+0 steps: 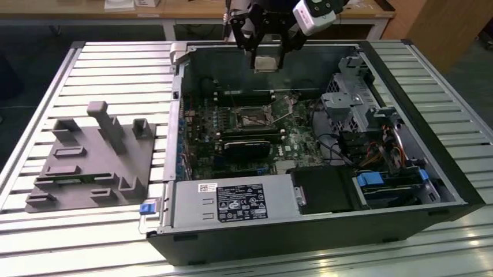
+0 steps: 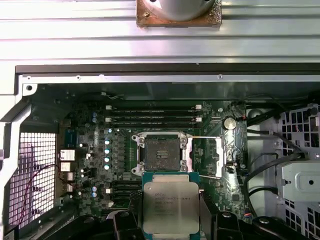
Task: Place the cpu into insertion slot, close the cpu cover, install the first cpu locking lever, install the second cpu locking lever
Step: 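Place the cpu into insertion slot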
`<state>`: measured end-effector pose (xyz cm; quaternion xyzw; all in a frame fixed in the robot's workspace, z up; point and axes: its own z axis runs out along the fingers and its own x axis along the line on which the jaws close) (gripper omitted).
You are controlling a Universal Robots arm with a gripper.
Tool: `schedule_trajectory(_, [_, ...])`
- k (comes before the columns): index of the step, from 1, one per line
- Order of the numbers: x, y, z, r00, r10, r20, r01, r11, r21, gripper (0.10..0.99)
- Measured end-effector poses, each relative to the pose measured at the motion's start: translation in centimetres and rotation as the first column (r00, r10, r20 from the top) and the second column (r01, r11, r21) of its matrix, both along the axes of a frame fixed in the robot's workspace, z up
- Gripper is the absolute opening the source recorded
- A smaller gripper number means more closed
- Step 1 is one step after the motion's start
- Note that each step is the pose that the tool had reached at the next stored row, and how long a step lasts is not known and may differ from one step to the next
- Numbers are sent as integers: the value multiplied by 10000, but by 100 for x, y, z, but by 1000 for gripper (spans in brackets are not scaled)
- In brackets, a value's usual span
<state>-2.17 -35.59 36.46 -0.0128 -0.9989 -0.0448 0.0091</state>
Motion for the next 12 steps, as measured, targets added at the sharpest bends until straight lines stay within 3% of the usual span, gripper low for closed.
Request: schedule_trajectory(12, [0,0,-69,10000,0,0,0,10000,-6,541])
